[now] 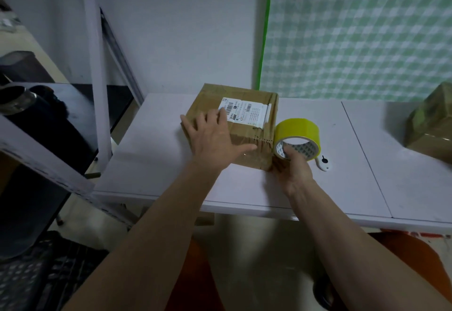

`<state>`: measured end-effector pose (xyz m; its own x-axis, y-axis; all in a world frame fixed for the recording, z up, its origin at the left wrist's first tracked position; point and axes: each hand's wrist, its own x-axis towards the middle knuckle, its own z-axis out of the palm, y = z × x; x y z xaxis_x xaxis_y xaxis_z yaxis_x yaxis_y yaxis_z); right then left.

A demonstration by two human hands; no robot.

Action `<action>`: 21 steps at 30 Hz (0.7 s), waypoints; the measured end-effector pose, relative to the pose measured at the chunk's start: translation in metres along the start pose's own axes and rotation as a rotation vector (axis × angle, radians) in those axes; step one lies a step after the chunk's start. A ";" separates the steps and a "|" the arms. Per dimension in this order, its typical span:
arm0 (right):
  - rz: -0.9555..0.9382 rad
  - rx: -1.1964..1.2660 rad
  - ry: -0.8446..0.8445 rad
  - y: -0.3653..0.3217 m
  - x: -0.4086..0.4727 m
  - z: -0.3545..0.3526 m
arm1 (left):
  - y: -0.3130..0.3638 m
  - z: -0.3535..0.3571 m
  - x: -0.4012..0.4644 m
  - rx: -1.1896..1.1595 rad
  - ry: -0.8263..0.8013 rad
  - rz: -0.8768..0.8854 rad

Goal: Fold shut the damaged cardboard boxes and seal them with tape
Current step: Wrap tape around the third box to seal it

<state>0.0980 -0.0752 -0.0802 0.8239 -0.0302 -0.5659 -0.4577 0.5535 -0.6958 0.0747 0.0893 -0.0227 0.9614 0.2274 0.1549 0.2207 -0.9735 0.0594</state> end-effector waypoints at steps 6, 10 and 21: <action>0.037 -0.038 -0.010 -0.001 -0.006 0.011 | -0.017 0.005 0.001 -0.060 -0.044 -0.089; -0.074 -0.081 -0.028 -0.012 -0.013 0.028 | -0.026 -0.001 -0.002 -0.172 -0.034 -0.166; -0.841 -0.965 0.192 -0.101 -0.076 0.079 | 0.026 -0.041 -0.016 -0.927 0.086 0.025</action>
<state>0.1078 -0.0632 0.0686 0.9508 -0.2364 0.1999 0.0530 -0.5120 -0.8573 0.0583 0.0613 0.0167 0.9406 0.2431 0.2370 -0.0552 -0.5791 0.8134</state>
